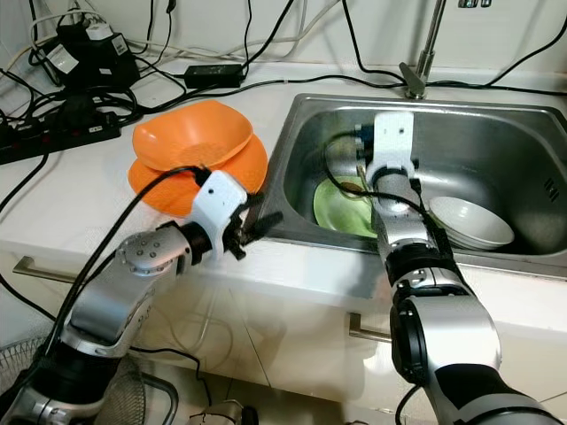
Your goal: Kitchen organization
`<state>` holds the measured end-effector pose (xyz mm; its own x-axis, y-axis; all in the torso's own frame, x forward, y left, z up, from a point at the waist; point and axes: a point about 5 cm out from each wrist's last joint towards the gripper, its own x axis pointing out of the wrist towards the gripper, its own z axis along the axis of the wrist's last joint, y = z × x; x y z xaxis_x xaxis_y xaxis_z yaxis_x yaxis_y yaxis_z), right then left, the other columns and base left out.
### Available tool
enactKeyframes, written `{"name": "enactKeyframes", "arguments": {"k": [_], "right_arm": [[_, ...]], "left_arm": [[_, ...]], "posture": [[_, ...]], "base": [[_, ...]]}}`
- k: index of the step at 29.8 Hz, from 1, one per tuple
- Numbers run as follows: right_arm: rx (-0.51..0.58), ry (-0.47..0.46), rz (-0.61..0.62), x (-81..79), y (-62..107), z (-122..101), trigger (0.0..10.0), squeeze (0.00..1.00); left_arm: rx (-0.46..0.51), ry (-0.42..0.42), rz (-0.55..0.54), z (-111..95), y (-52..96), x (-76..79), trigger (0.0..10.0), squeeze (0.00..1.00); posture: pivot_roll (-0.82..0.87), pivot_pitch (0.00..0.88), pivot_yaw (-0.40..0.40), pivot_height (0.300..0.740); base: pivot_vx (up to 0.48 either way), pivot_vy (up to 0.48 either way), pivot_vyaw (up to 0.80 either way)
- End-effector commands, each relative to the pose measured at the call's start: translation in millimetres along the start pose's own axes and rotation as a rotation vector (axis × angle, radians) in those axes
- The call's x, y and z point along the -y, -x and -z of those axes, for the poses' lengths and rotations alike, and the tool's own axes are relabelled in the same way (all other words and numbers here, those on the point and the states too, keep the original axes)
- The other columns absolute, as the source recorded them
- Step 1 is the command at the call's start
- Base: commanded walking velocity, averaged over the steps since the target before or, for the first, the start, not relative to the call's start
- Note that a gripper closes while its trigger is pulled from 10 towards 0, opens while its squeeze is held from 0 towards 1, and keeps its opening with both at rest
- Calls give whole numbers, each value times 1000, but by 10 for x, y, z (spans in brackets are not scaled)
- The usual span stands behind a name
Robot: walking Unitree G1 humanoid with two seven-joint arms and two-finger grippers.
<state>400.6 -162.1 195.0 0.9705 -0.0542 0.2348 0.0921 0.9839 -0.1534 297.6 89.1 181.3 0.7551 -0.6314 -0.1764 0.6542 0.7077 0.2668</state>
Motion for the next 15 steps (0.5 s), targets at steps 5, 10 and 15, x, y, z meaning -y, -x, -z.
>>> {"name": "enactKeyframes", "arguments": {"k": [5,10,15], "right_arm": [[118,-57,-13,-30,-33,-196,10000,0],[158,-86,-39,-80,3,-210,10000,0],[169,-125,-75,-166,97,-125,10000,0]], "left_arm": [[21,-11,-66,-36,-7,-89,10000,0],[64,-34,-146,-112,-1,-188,10000,0],[138,-75,-309,-301,38,-398,10000,0]], "posture": [[179,13,88,740],[182,15,87,740],[188,19,84,740]], "base": [[0,0,0],[0,0,0],[0,0,0]]}}
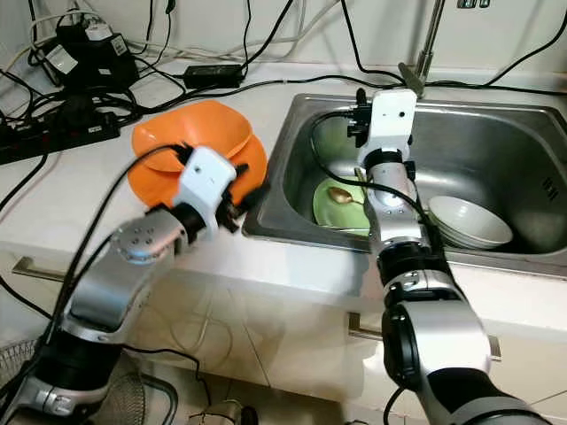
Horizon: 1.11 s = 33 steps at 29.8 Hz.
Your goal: Kitchen organization
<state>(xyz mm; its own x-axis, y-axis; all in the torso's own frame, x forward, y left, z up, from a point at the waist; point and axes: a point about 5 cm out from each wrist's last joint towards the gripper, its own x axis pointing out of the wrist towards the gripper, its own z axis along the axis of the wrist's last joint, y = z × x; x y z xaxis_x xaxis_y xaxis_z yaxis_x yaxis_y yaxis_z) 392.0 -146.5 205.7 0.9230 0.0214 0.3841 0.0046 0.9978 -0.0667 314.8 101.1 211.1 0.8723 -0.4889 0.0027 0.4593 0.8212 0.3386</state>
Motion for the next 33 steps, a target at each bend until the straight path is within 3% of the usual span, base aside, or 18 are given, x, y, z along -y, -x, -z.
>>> {"name": "enactKeyframes", "arguments": {"k": [1,4,8,9,13,19,23,24,33], "right_arm": [[-4,-23,-23,-53,64,59,10000,0],[-51,-50,-21,-102,193,211,10000,0],[-74,-79,-21,-152,283,293,10000,0],[-81,-84,-21,-167,307,316,10000,0],[-97,-98,-17,-193,357,360,10000,0],[-105,-106,-9,-202,388,379,10000,0],[-106,-104,-3,-187,392,379,10000,0],[-105,-104,-1,-178,397,379,10000,0],[-103,-109,-5,-185,418,380,10000,0]], "left_arm": [[41,-26,-125,-106,-5,-194,10000,0],[75,-15,-306,-208,-15,-444,10000,0],[95,30,-404,-266,-3,-614,10000,0],[96,46,-410,-275,-3,-650,10000,1000],[88,90,-444,-275,-10,-756,10000,1000],[47,321,-538,-189,-80,-978,10000,1000],[-15,402,-571,-107,-98,-1034,10000,1000],[-50,441,-586,-53,-102,-1053,10000,0],[-168,552,-642,145,-66,-1091,10000,0]], "posture": [[192,20,81,740],[196,23,80,740],[197,24,82,740],[199,25,84,740],[197,27,88,740],[189,30,99,740],[185,32,103,740],[183,32,104,740],[176,30,118,740]], "base": [[0,0,0],[0,0,0],[0,0,0],[0,0,0],[0,0,0],[0,0,0],[0,0,0],[0,0,0],[0,0,0]]}}
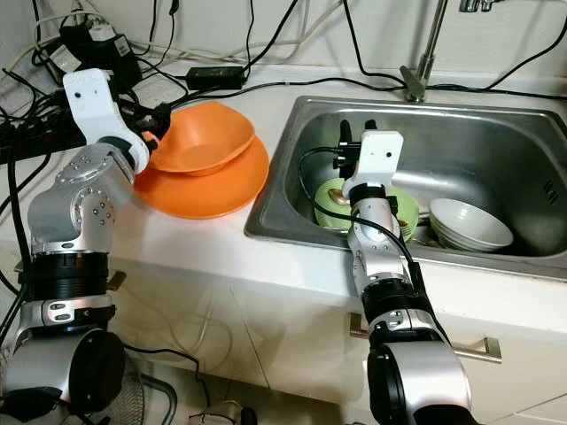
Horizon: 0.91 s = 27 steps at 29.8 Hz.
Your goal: Kitchen organization
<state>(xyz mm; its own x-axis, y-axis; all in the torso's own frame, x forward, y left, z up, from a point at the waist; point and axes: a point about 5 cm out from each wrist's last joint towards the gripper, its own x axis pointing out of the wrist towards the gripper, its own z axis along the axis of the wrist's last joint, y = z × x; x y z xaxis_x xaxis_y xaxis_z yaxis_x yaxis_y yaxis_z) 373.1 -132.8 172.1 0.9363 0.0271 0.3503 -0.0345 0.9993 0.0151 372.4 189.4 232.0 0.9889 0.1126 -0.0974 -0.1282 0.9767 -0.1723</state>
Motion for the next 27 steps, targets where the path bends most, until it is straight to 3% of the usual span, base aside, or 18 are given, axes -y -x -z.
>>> {"name": "enactKeyframes", "arguments": {"k": [1,13,27], "right_arm": [[-66,-19,4,-14,114,159,10000,0],[-68,-20,-6,-37,136,164,10000,0],[-74,-19,-15,-56,151,176,10000,0]], "left_arm": [[-26,23,-31,-20,-2,-27,10000,0],[-133,129,-23,126,9,11,10000,0],[-183,196,-81,213,37,-14,10000,0]], "posture": [[178,29,118,740],[161,21,132,740],[159,9,131,740]], "base": [[0,0,0],[0,0,0],[0,0,0]]}}
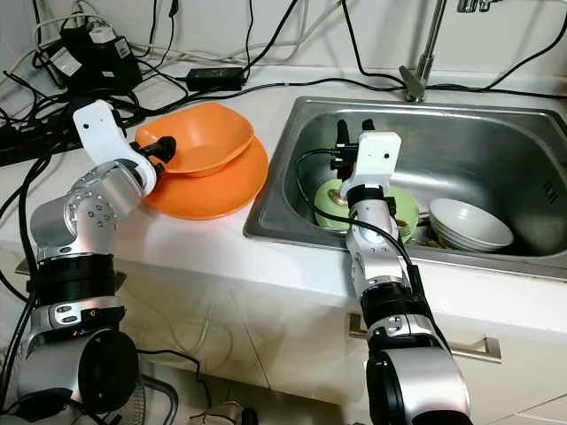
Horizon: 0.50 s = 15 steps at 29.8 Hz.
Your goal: Kitchen organization
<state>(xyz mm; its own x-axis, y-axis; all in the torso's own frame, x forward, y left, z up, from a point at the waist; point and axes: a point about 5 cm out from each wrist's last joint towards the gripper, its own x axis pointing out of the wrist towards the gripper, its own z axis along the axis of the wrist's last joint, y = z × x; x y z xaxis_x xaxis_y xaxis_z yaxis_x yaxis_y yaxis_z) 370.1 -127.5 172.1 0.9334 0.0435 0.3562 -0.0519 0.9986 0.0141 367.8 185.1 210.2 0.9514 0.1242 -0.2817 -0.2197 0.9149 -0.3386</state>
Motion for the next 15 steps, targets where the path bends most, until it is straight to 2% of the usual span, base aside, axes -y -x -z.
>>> {"name": "enactKeyframes", "arguments": {"k": [1,15], "right_arm": [[-81,-13,0,-4,127,185,10000,0],[-90,-7,1,13,127,187,10000,0]], "left_arm": [[-24,25,-20,21,3,-18,10000,0],[-85,104,-32,145,-62,-8,10000,0]], "posture": [[157,10,133,740],[155,20,129,740]], "base": [[0,0,0],[0,0,0]]}}
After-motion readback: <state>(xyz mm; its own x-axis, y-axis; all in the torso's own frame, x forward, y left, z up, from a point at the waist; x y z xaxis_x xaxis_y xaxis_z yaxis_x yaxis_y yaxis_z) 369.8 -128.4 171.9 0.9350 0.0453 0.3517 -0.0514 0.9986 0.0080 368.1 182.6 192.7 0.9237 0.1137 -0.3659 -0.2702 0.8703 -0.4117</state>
